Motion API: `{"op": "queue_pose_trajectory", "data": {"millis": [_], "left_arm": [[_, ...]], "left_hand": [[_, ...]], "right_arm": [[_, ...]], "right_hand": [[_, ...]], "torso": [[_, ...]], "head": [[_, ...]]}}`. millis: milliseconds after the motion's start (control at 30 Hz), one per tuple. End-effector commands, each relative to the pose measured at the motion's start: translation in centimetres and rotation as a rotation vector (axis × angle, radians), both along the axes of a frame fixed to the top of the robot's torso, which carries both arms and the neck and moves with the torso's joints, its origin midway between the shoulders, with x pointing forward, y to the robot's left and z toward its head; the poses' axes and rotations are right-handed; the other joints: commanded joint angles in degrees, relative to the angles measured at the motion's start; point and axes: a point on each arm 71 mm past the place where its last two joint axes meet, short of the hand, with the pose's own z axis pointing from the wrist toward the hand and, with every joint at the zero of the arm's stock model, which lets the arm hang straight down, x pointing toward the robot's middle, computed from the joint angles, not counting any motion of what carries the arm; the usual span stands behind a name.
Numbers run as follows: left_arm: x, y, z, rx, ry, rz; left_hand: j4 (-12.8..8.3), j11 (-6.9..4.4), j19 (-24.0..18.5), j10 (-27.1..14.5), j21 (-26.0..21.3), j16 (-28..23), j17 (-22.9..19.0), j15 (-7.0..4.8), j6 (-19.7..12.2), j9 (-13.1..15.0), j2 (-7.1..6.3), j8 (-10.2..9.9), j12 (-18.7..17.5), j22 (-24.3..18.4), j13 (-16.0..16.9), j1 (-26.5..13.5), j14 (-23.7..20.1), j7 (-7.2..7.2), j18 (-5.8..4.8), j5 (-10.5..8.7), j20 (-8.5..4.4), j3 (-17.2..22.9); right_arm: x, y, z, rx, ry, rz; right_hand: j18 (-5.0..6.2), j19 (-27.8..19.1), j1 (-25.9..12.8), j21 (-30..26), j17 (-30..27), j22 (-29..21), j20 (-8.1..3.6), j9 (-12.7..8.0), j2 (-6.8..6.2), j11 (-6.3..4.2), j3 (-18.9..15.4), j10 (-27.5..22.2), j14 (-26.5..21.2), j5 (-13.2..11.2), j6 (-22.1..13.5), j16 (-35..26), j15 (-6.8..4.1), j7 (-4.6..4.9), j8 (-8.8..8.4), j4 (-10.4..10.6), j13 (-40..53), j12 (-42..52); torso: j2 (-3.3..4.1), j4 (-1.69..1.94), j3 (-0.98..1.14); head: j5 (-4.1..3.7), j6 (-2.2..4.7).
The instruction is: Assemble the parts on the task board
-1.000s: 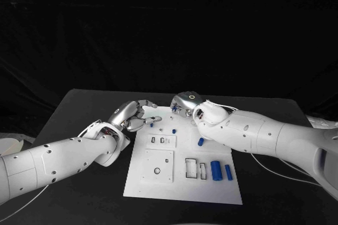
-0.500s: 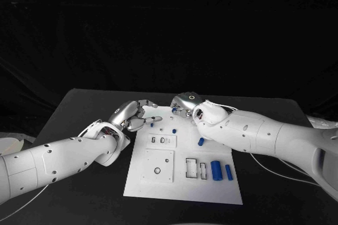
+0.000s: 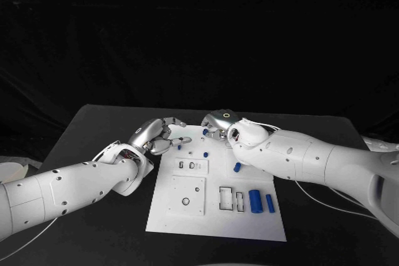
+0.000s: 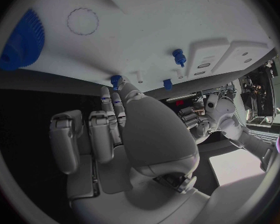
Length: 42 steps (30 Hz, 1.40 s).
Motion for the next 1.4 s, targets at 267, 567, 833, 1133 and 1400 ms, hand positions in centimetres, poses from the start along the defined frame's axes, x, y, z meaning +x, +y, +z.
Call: {"op": "queue_pose_trajectory", "data": {"millis": [267,567,833,1133,1400], "left_arm": [[0.2,0.0,0.1,0.005,-0.010,0.000],[0.5,0.1,-0.1,0.012,-0.013,0.005],[0.6,0.2,-0.2,0.016,-0.012,0.005],[0.7,0.2,-0.3,0.018,-0.009,0.004],[0.6,0.2,-0.3,0.018,-0.008,0.004]], "left_hand": [[0.00,0.03,5.92,5.85,0.14,0.15,15.10,0.06,0.45,-0.04,0.21,-0.33,0.15,15.09,15.05,0.23,5.96,-0.02,-0.42,0.23,0.40,-0.32],[0.01,0.03,5.92,5.85,0.14,0.15,15.10,0.06,0.46,-0.04,0.23,-0.38,0.15,15.09,15.05,0.22,5.96,-0.01,-0.42,0.23,0.40,-0.36],[0.07,0.04,5.92,5.85,0.14,0.15,15.10,0.04,0.46,-0.08,0.37,-0.72,0.15,15.09,15.05,-0.01,5.96,0.01,-0.42,0.23,0.38,-0.62],[0.07,0.04,5.92,5.85,0.14,0.15,15.10,0.04,0.46,-0.08,0.37,-0.73,0.15,15.09,15.05,-0.02,5.96,0.01,-0.42,0.23,0.38,-0.63],[0.07,0.04,5.92,5.85,0.14,0.15,15.10,0.04,0.48,-0.08,0.40,-0.80,0.15,15.09,15.05,-0.07,5.96,0.01,-0.42,0.23,0.38,-0.68]], "right_arm": [[-0.9,-2.0,1.8,0.224,0.001,-0.022],[-2.0,-8.0,6.1,0.466,0.077,-0.115],[-2.8,-11.9,6.3,0.528,0.195,-0.176],[-2.8,-13.0,5.6,0.440,0.204,-0.184],[-2.5,-14.0,4.3,0.250,0.136,-0.226]], "right_hand": [[-0.82,5.90,-5.27,0.26,15.05,15.09,-0.27,0.17,-1.16,-0.57,-3.23,-2.94,5.88,-0.19,-4.81,0.23,-0.99,2.22,0.00,2.63,0.31,0.77],[-0.82,5.90,-8.18,0.26,15.05,15.09,0.04,0.50,1.14,-1.28,-4.68,4.52,5.88,-0.02,-6.74,0.23,-0.63,2.54,-0.12,4.53,3.84,7.26],[-0.64,5.17,-11.40,-0.18,15.05,14.64,-0.68,2.61,1.82,-2.29,-9.70,-9.79,5.88,0.07,-9.57,0.23,-1.05,0.25,0.71,4.07,65.65,69.85],[-0.82,5.90,-13.92,0.26,15.05,15.09,1.53,6.40,1.50,0.12,-10.06,31.56,5.88,0.64,-6.56,0.23,2.22,-1.54,1.68,4.01,86.56,86.91],[-0.82,5.90,-14.90,0.26,15.05,15.09,0.50,10.27,-0.41,-2.49,-8.60,31.56,5.88,5.54,-2.23,0.23,-0.37,-1.81,3.39,3.16,86.56,86.91]], "torso": [[-0.16,-0.15,0.07],[-0.75,-0.52,-0.11],[-0.81,-0.80,-0.07],[-0.78,-0.74,-0.18],[-0.79,-0.75,-0.18]], "head": [[-0.05,0.57],[-1.27,0.77],[-2.17,0.89],[-2.97,0.65],[-3.21,0.53]]}}
